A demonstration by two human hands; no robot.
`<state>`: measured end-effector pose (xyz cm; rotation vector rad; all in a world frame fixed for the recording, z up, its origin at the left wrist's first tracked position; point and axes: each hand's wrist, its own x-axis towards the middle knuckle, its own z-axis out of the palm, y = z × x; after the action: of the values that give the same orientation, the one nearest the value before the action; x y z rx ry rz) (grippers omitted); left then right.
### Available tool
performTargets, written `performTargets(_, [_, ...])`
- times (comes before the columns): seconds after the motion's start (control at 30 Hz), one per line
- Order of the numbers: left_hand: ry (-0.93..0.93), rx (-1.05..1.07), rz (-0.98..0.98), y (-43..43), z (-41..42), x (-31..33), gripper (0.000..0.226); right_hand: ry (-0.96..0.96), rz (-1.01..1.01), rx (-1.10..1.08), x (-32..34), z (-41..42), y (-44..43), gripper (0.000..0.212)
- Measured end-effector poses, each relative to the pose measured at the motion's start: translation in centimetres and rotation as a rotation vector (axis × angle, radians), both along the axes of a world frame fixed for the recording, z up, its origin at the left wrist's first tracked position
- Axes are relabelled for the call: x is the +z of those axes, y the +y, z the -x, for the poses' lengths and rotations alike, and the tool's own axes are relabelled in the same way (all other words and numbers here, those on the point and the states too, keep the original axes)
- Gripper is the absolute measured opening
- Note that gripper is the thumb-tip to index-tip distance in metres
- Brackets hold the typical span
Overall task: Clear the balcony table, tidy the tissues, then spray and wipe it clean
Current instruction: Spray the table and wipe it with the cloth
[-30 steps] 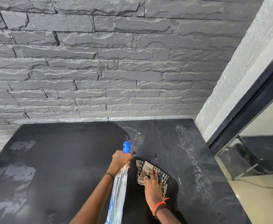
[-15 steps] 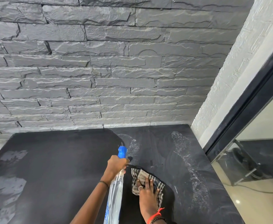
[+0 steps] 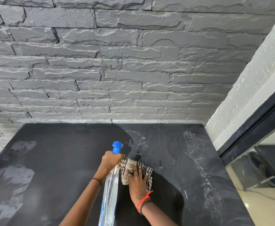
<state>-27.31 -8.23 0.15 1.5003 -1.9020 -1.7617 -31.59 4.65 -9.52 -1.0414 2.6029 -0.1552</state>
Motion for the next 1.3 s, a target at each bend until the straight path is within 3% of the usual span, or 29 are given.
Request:
performTargets(0.2, [0.014,0.064,-0.021,-1.0,-1.1,0.0,0.021,0.007,-0.076,0.081,1.5,7.1,-1.3,0.038])
performTargets(0.3, [0.009,0.076,-0.038,-1.6,-1.4,-0.3,0.02,0.012,-0.068,-0.004,1.7,9.7,1.0,0.041])
performTargets(0.5, [0.019,0.094,-0.052,-2.3,-1.5,-0.3,0.021,0.027,-0.075,-0.074,0.5,4.4,3.7,0.053])
performTargets(0.67, [-0.001,0.105,-0.034,-3.0,-1.5,-0.6,0.02,-0.071,-0.077,0.078,1.1,-0.3,-0.1,0.022])
performTargets(0.8, [-0.009,0.114,-0.013,-3.5,-1.5,-0.7,0.019,-0.001,-0.019,0.164,1.4,2.8,-4.3,0.044])
performTargets(1.03, [0.009,0.144,-0.036,-3.8,-1.7,-0.8,0.019,0.05,-0.038,-0.009,1.6,10.1,-3.6,0.044])
performTargets(1.17, [0.0,0.129,-0.022,-3.8,-1.6,-0.5,0.022,0.045,-0.043,-0.095,1.1,7.3,-0.7,0.047])
performTargets(1.3, [-0.029,0.093,-0.008,-3.7,-0.5,-0.6,0.017,0.088,-0.022,-0.028,1.2,2.9,0.4,0.048])
